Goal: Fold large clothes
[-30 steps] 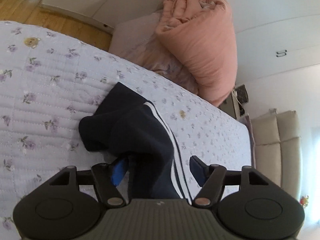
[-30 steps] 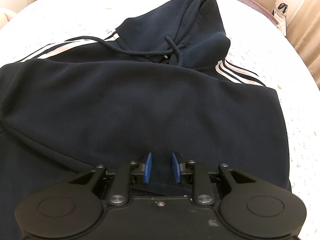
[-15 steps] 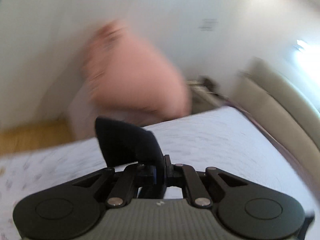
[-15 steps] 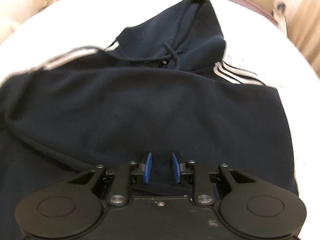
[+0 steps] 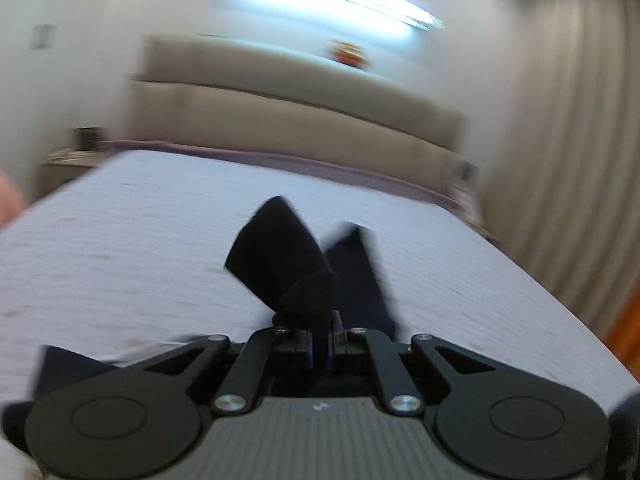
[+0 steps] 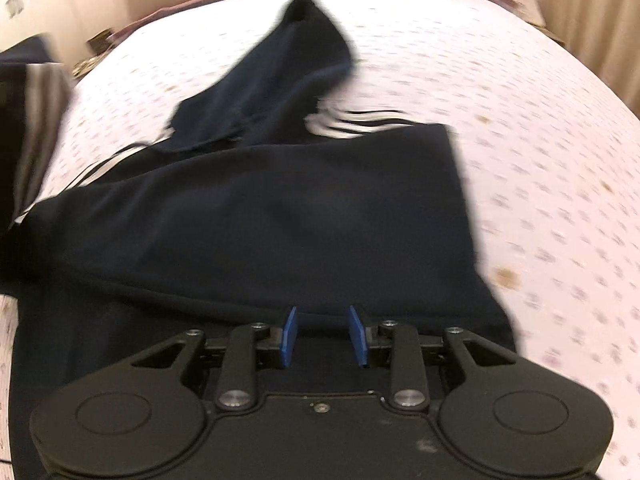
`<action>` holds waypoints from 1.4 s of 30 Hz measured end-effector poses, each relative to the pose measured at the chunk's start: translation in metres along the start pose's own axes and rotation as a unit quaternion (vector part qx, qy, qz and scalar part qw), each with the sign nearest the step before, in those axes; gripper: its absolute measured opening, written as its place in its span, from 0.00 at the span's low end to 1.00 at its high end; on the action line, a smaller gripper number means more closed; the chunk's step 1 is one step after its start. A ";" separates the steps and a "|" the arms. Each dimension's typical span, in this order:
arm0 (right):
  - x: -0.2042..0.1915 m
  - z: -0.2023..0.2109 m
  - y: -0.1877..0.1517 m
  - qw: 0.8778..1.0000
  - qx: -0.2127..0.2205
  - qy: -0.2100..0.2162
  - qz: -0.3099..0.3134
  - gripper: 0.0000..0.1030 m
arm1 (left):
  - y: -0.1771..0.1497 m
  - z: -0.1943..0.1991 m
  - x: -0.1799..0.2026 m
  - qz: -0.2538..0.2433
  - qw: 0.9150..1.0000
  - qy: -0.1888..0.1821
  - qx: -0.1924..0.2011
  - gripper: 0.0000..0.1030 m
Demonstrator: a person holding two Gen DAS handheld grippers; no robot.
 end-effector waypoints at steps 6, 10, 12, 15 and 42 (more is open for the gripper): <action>0.060 0.023 0.000 1.000 0.010 -0.001 -0.021 0.48 | -0.071 -0.053 0.098 -0.080 0.989 -0.054 -0.113 0.67; 0.071 0.023 0.010 0.999 0.014 0.041 -0.022 0.65 | -0.097 -0.041 0.073 -0.031 0.987 -0.020 -0.155 0.64; 0.063 0.021 0.018 0.997 0.020 0.070 -0.015 0.69 | -0.099 -0.022 0.050 -0.002 0.988 0.008 -0.157 0.64; 0.054 0.013 0.036 0.995 0.034 0.096 -0.021 0.72 | -0.109 0.010 -0.004 0.052 0.983 0.081 -0.154 0.64; 0.074 -0.024 0.061 0.999 -0.025 -0.039 -0.004 0.45 | -0.073 -0.009 -0.104 0.077 0.968 0.183 -0.154 0.55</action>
Point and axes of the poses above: each gripper's, at about its wrist camera, not at the fingertips, and z roughly against the way its jaws point, x to its right, y to its top, the point moved 6 cm from there along -z, roughly the way its jaws point, and after that the axes turned 9 degrees about -x, right-handed, at the moved point
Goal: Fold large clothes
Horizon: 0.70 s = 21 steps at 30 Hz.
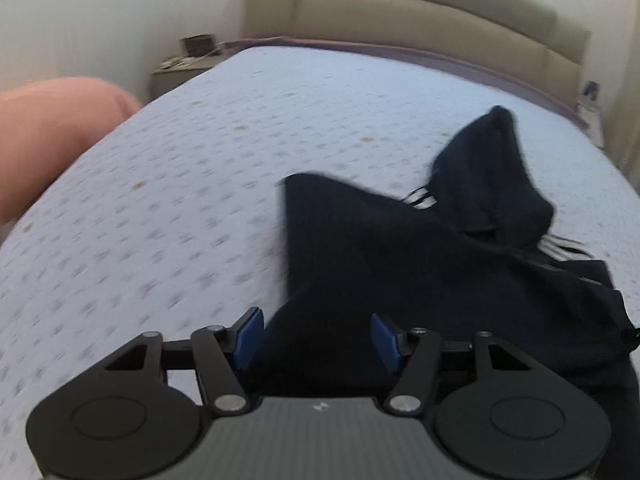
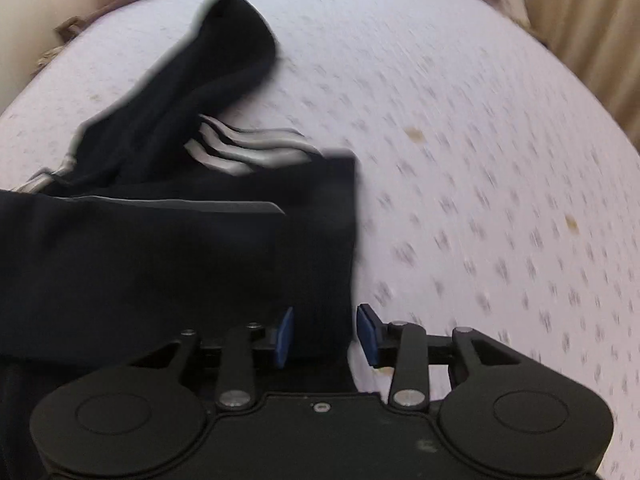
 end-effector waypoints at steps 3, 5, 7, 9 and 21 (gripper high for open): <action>0.004 0.033 -0.001 0.997 0.060 0.021 -0.039 0.45 | 0.013 -0.022 0.020 -0.037 0.999 -0.022 -0.005 0.33; -0.012 0.050 -0.001 0.995 0.099 0.017 -0.015 0.45 | 0.017 -0.037 0.027 -0.046 0.998 -0.022 -0.020 0.14; -0.034 0.049 -0.001 0.994 0.110 -0.001 0.029 0.34 | 0.017 -0.052 0.028 -0.042 0.998 -0.025 -0.038 0.13; -0.054 0.037 0.001 0.992 0.106 -0.007 0.067 0.11 | 0.014 -0.065 0.026 -0.034 0.998 -0.025 -0.054 0.11; -0.047 -0.001 -0.006 1.000 0.009 0.014 0.000 0.08 | -0.013 -0.056 0.019 -0.089 0.992 -0.045 -0.078 0.12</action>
Point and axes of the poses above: each gripper's, at about its wrist camera, not at the fingertips, and z roughly against the way its jaws point, x to its right, y to its top, the point moved 6 cm from there along -z, roughly the way its jaws point, and after that the axes turned 9 degrees about -x, right-handed, at the moved point
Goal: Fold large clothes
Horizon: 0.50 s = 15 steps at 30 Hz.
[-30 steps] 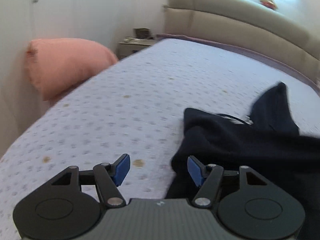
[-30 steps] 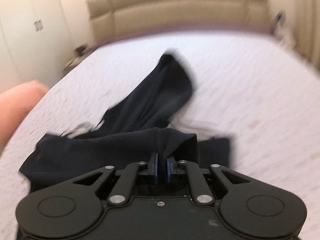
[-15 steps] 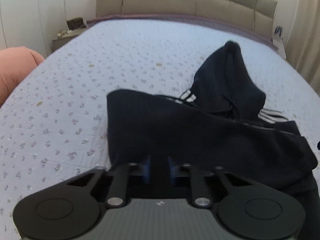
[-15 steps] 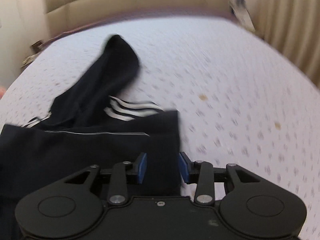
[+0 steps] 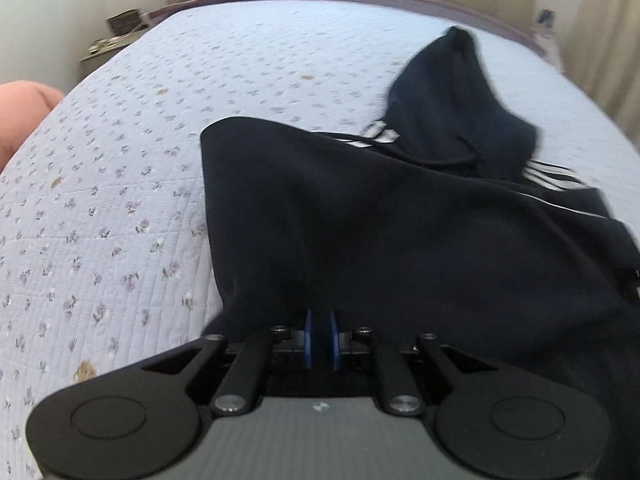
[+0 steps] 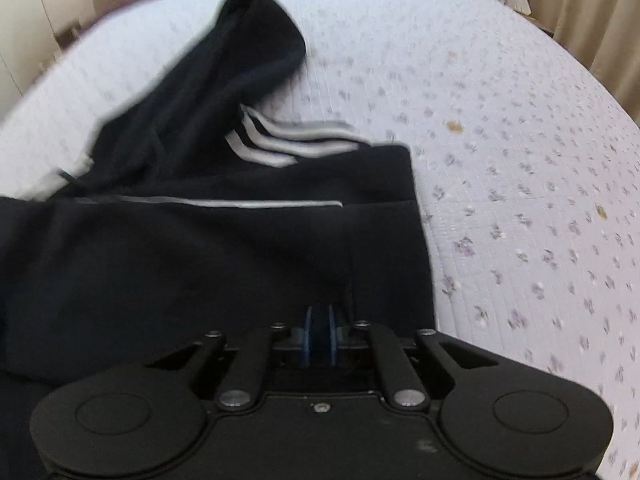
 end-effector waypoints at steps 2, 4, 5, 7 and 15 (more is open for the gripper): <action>-0.001 0.026 -0.020 1.000 0.019 -0.003 0.010 0.11 | -0.017 0.015 -0.001 -0.016 1.000 -0.015 -0.001 0.12; -0.003 0.042 -0.047 1.000 0.011 -0.004 0.006 0.13 | -0.034 0.030 -0.003 -0.029 0.999 -0.026 -0.007 0.12; -0.003 0.048 -0.065 1.000 0.000 0.002 -0.003 0.13 | -0.043 0.036 -0.005 -0.035 0.999 -0.033 -0.010 0.12; 0.000 0.053 -0.092 1.000 -0.017 0.005 -0.014 0.13 | -0.064 0.051 -0.007 -0.042 0.997 -0.056 -0.021 0.12; 0.008 0.065 -0.188 0.997 -0.072 0.018 -0.005 0.13 | -0.166 0.067 0.017 -0.074 0.981 -0.142 -0.107 0.13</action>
Point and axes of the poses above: each gripper's, at about its wrist camera, not at the fingertips, and z roughly against the way its jaws point, x to its right, y to its top, the point moved 6 cm from there along -z, roughly the way its jaws point, and after that the axes turned 9 degrees about -x, right-handed, at the moved point
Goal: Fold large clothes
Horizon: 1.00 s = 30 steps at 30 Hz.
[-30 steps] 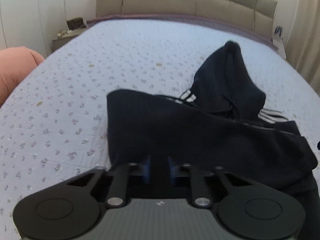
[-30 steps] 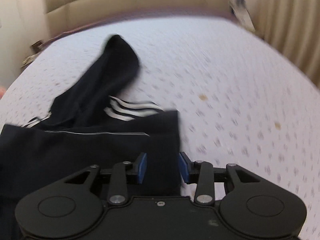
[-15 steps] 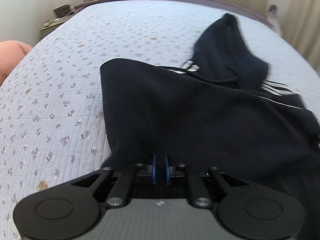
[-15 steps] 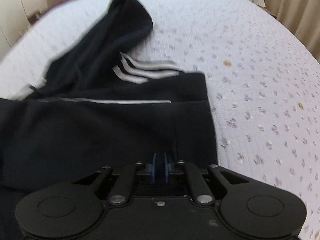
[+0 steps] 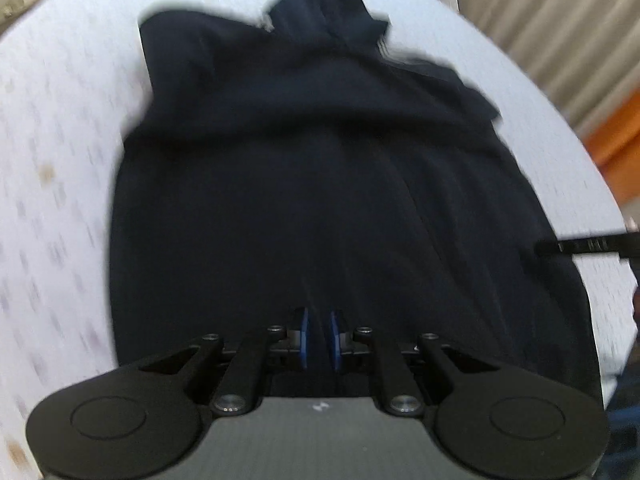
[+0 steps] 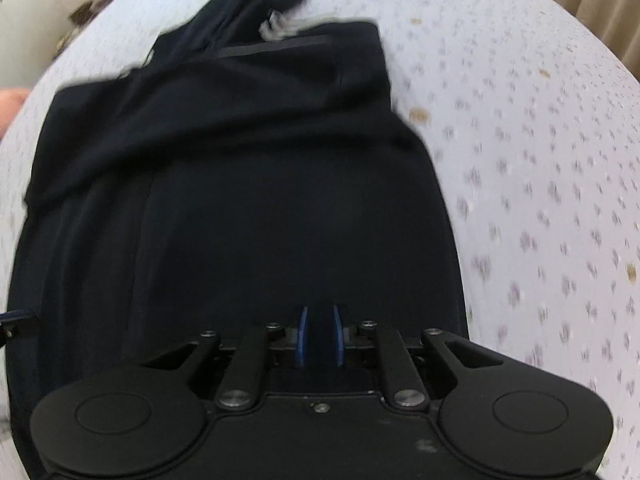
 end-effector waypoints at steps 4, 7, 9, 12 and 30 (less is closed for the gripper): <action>0.008 0.001 -0.038 1.000 -0.012 0.000 0.027 0.16 | -0.059 0.000 0.021 -0.001 0.999 0.002 -0.032 0.15; 0.019 0.007 -0.067 0.999 -0.026 0.001 0.033 0.20 | -0.100 0.011 0.030 0.001 0.999 0.019 -0.050 0.24; 0.028 0.010 -0.090 0.998 -0.044 0.000 0.039 0.20 | -0.116 0.022 0.030 0.006 0.998 0.047 -0.044 0.24; 0.042 0.018 -0.120 0.996 -0.067 -0.015 0.055 0.21 | -0.128 0.052 0.028 0.045 0.997 0.065 -0.009 0.26; 0.019 0.085 -0.004 0.990 0.103 -0.005 0.096 0.38 | -0.036 0.159 -0.043 0.197 0.953 0.007 0.229 0.54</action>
Point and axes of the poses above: each gripper's, at about its wrist camera, not at the fingertips, and z roughly against the way its jaws point, x to its right, y to its top, the point moved 6 cm from there along -z, roughly the way its jaws point, and after that the axes turned 9 degrees about -x, right-handed, at the moved point
